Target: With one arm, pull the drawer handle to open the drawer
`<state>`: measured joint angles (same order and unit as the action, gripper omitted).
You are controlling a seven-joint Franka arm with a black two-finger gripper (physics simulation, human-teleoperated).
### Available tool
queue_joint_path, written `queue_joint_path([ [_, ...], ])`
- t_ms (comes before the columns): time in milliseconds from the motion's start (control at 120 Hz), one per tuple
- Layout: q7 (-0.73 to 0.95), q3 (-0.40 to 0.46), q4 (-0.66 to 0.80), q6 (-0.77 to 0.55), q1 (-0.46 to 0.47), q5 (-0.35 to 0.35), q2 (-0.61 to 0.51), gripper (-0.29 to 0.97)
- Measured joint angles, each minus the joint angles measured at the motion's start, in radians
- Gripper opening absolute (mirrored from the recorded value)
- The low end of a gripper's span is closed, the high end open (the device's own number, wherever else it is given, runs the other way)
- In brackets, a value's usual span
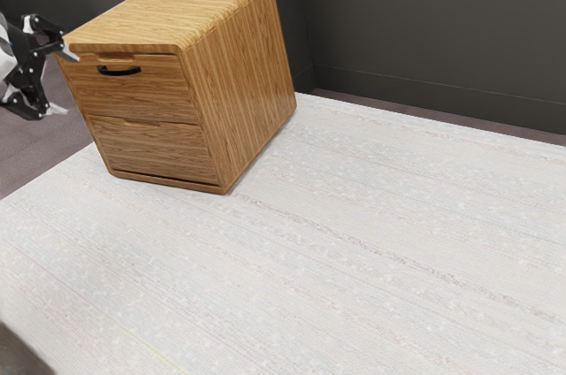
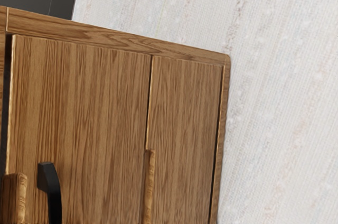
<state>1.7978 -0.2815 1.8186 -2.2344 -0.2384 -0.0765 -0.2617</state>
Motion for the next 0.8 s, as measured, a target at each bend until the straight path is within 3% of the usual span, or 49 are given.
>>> queue_joint_path([
  [242, -0.030, -0.009, -0.003, 0.006, -0.011, 0.030, 0.021, 0.66],
  [508, -0.038, -0.016, -0.006, -0.090, -0.015, 0.090, 0.087, 0.65],
  [800, -0.044, -0.003, -0.064, -0.182, 0.012, 0.089, 0.161, 0.45],
])
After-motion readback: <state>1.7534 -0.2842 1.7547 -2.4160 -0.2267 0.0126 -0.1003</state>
